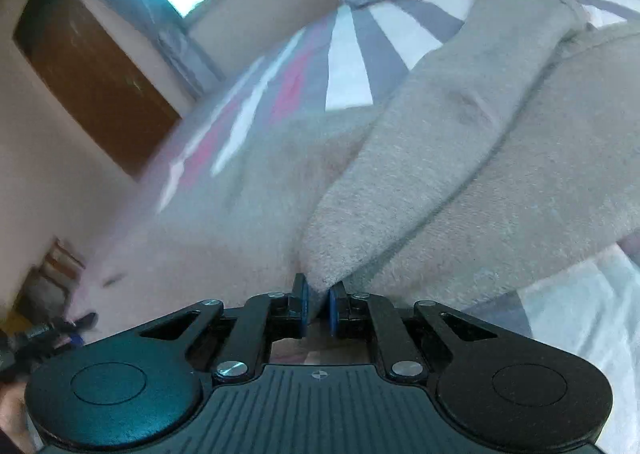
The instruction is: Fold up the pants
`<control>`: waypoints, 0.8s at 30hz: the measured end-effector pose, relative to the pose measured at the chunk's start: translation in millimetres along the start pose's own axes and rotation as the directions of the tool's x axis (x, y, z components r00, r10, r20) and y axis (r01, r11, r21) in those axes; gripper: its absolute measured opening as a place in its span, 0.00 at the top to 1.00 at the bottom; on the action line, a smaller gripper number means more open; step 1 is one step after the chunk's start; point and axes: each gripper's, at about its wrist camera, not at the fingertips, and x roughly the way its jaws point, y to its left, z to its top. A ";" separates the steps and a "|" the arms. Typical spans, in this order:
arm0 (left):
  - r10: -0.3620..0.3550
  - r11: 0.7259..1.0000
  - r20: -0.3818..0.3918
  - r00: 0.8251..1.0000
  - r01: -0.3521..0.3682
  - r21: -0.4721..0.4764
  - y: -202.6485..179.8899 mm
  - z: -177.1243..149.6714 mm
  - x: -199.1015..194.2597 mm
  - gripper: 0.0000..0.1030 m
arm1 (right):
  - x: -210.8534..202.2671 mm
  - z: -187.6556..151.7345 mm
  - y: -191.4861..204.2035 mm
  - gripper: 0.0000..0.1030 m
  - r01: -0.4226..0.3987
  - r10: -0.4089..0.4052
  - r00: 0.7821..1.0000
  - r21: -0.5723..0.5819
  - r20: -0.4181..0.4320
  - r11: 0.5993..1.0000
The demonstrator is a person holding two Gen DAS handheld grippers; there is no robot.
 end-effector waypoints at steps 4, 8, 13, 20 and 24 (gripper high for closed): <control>0.016 1.000 0.024 1.000 -0.016 0.018 -8.4 -1.1 -1.1 0.83 | -6.6 -1.6 -2.7 0.92 0.002 -0.002 1.000 -0.024 -0.002 1.000; 0.064 0.995 -0.001 0.998 -0.064 0.078 -15.0 -0.4 -4.5 0.81 | -21.3 9.6 17.5 0.92 -0.020 0.024 0.998 -0.066 0.058 0.998; 0.093 0.995 0.051 0.994 -0.094 0.018 -26.0 -1.3 -32.0 0.79 | -7.7 10.4 1.4 0.77 -0.005 0.005 0.999 0.008 -0.051 1.000; 0.241 0.969 0.041 0.970 -0.243 0.041 -71.6 -28.9 -35.3 0.61 | -50.7 45.4 12.5 0.53 0.148 -0.131 0.981 -0.120 0.145 0.982; 0.346 0.938 -0.008 0.938 -0.345 0.037 -87.1 -41.3 -9.5 0.35 | -15.6 75.7 24.2 0.53 0.245 -0.231 0.968 -0.152 0.101 0.958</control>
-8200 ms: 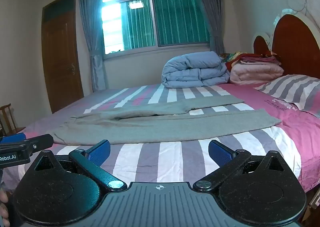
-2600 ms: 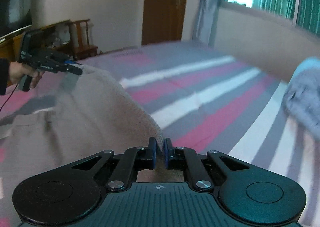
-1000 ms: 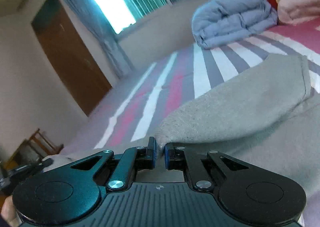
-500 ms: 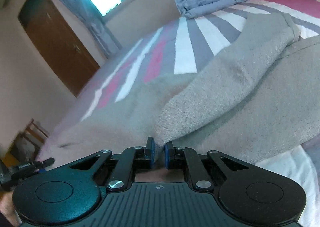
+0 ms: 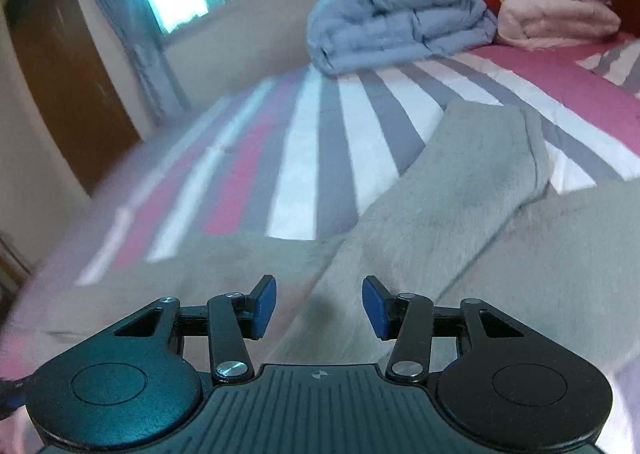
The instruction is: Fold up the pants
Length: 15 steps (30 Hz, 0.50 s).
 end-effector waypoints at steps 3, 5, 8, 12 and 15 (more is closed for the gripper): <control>0.052 0.997 0.002 0.999 -0.052 0.057 -10.2 -9.8 9.8 0.28 | 34.6 12.9 14.4 0.53 0.094 -0.100 0.992 -0.080 -0.077 0.992; 0.055 0.996 0.006 0.998 -0.055 0.064 -9.5 -12.6 12.3 0.27 | 64.5 15.6 17.3 0.71 0.141 -0.164 0.978 -0.173 -0.126 0.975; 0.028 0.998 0.004 1.000 -0.028 0.063 -2.5 -13.3 11.6 0.26 | 54.6 3.3 -0.4 0.98 0.134 -0.157 0.980 -0.175 -0.121 0.975; 0.012 0.997 0.015 1.000 -0.014 0.080 0.4 -17.1 9.8 0.25 | -6.4 -27.6 -51.0 0.98 0.095 -0.097 0.992 -0.029 -0.076 0.995; 0.034 0.996 0.025 0.999 -0.037 0.087 -5.5 -19.6 10.2 0.25 | -21.1 -68.3 -84.4 0.98 0.075 -0.072 0.989 0.022 -0.128 0.997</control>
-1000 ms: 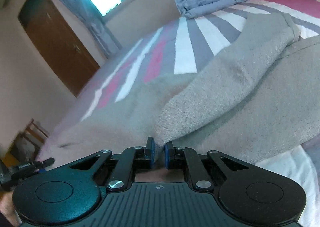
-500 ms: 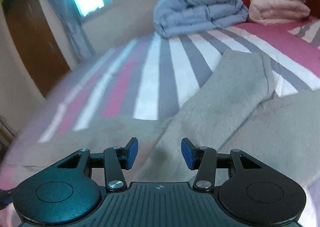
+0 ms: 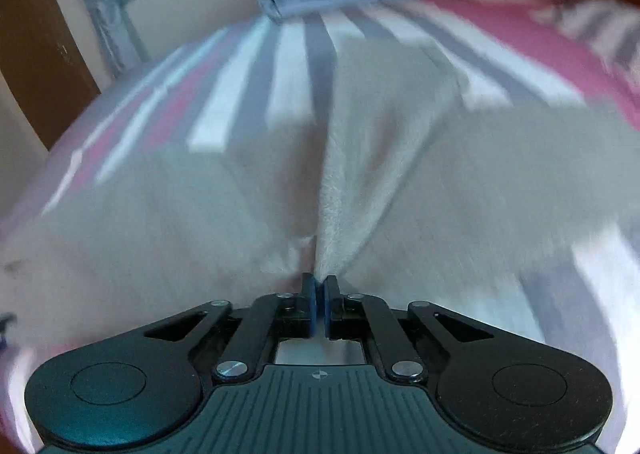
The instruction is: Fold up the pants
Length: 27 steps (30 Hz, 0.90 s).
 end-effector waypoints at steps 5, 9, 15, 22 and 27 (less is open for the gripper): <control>0.041 0.999 0.009 0.999 -0.041 0.017 -8.7 1.0 -7.6 0.25 | -33.5 12.8 -2.0 0.50 -0.021 0.026 0.984 -0.030 0.174 0.999; 0.029 1.000 0.018 0.999 -0.029 -0.003 -5.1 -4.8 -1.4 0.20 | -25.8 43.1 21.4 0.49 0.025 0.014 0.977 -0.178 0.215 0.984; 0.004 1.000 0.008 1.000 -0.004 -0.008 -0.5 -3.2 0.3 0.19 | 51.4 75.9 40.0 0.57 0.182 -0.138 0.982 -0.437 0.131 0.881; -0.003 1.000 0.026 1.000 0.003 -0.003 0.2 -7.1 0.4 0.19 | -8.1 68.3 -64.3 0.96 0.066 -0.053 0.979 -0.064 0.197 0.996; 0.006 1.000 0.028 1.000 -0.007 0.008 -2.4 -7.9 1.2 0.17 | -16.7 16.3 -144.5 0.96 0.031 -0.045 0.995 0.153 0.089 0.988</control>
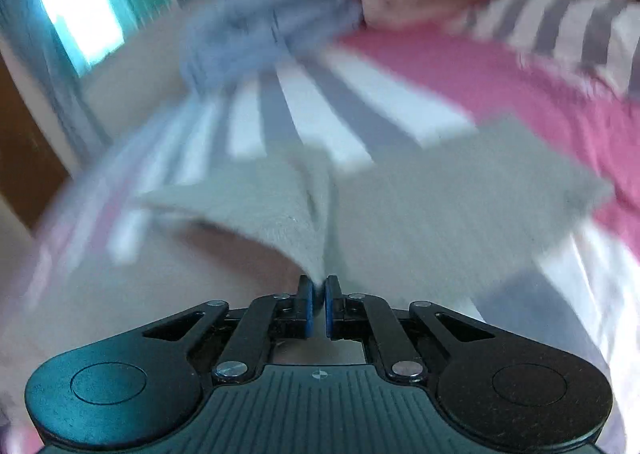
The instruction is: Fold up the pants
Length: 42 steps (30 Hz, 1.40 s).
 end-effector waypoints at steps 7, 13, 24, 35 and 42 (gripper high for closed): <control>0.006 1.000 -0.002 1.000 -0.006 -0.011 -2.5 1.1 2.2 0.12 | -3.4 15.2 27.2 0.59 -0.026 0.059 0.994 -0.339 0.087 0.940; 0.032 0.999 0.001 0.999 -0.032 -0.020 -6.1 1.0 2.5 0.11 | 40.5 1.3 92.3 0.59 0.058 0.033 0.993 -0.717 0.112 0.694; 0.016 1.000 0.014 1.000 -0.016 -0.018 -4.2 -2.4 3.5 0.08 | 58.4 -38.0 136.2 0.59 0.131 0.080 0.979 -0.884 0.186 0.449; -0.002 1.000 0.030 1.000 0.003 -0.019 -2.2 -5.9 1.3 0.07 | 42.5 -40.1 158.8 0.59 0.119 0.077 0.980 -0.855 0.182 0.505; -0.022 1.000 0.022 0.999 0.023 -0.018 0.5 -4.4 0.1 0.07 | 118.9 -35.9 169.2 0.60 0.148 -0.065 0.989 -0.876 0.133 0.460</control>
